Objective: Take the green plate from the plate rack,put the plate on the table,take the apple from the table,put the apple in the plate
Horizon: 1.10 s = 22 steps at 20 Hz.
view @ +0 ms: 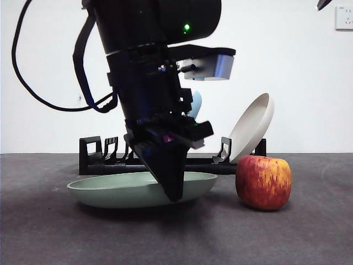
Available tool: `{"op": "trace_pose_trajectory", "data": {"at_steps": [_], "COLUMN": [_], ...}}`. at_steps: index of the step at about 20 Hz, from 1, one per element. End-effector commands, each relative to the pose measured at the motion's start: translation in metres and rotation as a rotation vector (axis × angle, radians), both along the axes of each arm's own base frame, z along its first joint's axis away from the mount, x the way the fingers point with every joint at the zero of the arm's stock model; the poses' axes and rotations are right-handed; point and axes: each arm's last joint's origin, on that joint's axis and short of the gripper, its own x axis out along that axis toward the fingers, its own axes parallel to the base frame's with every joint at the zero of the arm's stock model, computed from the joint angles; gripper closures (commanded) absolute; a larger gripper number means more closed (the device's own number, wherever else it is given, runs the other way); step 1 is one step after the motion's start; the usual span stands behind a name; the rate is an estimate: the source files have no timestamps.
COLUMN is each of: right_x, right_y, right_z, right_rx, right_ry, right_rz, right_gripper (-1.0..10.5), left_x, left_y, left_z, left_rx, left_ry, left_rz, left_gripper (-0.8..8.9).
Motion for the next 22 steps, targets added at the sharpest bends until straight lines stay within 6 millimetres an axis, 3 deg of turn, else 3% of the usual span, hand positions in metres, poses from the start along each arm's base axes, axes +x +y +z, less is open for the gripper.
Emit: {"op": "trace_pose_trajectory", "data": {"at_steps": [1,3,7,9,12,15,18,20,22], "right_x": [0.001,0.001,0.003,0.007,0.016,0.027,0.041,0.052,0.061], "right_y": [0.0,0.0,0.003,0.006,0.017,0.036,0.059,0.076,0.089], "right_z": [0.001,0.001,-0.002,-0.005,-0.015,-0.031,-0.045,-0.061,-0.08], "right_rx": [0.01,0.011,0.034,0.053,0.044,0.005,-0.056,-0.167,-0.236], "right_ry": [-0.003,-0.002,0.019,0.043,0.114,0.224,0.314,0.355,0.416], "right_rz": [-0.002,0.0,0.055,0.096,0.147,0.229,0.29,0.289,0.297], "right_gripper": [6.0,6.0,5.4,3.5,3.1,3.1,3.1,3.1,3.1], "left_x": [-0.001,0.001,0.004,0.002,-0.003,-0.015,-0.035,-0.054,-0.074], "left_y": [-0.002,-0.001,0.003,0.006,0.02,0.05,0.097,0.134,0.166], "left_z": [-0.008,-0.008,0.007,0.034,0.097,0.166,0.223,0.251,0.265], "left_rx": [0.002,-0.006,-0.067,-0.148,-0.328,-0.522,-0.655,-0.692,-0.705], "left_ry": [0.033,0.032,0.023,-0.023,-0.131,-0.265,-0.425,-0.548,-0.657], "left_rz": [-0.015,0.018,0.085,0.107,0.138,0.166,0.244,0.342,0.445], "left_gripper": [6.37,4.38,4.27,4.28,4.32,4.32,4.32,4.32,4.32]}}
